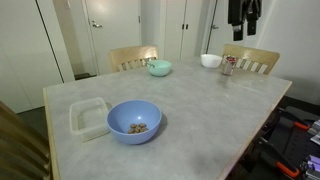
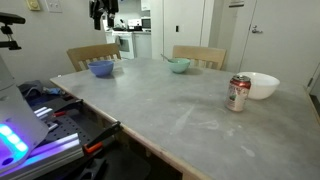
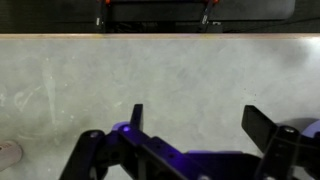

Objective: Move the clear lunchbox to the center

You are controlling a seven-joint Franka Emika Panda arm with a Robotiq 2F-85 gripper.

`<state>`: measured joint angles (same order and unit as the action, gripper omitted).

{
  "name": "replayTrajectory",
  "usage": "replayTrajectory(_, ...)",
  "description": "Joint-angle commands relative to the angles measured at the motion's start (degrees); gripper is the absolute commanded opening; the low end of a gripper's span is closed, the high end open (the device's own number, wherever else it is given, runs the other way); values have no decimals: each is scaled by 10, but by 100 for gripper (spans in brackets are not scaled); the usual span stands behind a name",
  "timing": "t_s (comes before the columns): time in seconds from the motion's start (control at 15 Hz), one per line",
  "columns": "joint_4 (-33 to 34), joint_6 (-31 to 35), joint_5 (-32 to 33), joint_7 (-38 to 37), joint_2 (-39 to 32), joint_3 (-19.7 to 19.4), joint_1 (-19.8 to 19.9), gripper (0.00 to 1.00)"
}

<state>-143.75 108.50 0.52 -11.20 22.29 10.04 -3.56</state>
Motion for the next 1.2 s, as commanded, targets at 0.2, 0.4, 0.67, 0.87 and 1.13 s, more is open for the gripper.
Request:
replayTrajectory(0.2,71,67,18,35,-130,-18,0,100)
replayTrajectory(0.4,125,95,36,60,-214,-28,1,100)
replayTrajectory(0.67,237,85,42,74,-348,-40,-4,100)
replayTrajectory(0.87,328,15,-39,124,-415,-32,-2,100)
replayTrajectory(1.13,417,-50,-79,145,-472,-16,-15,100)
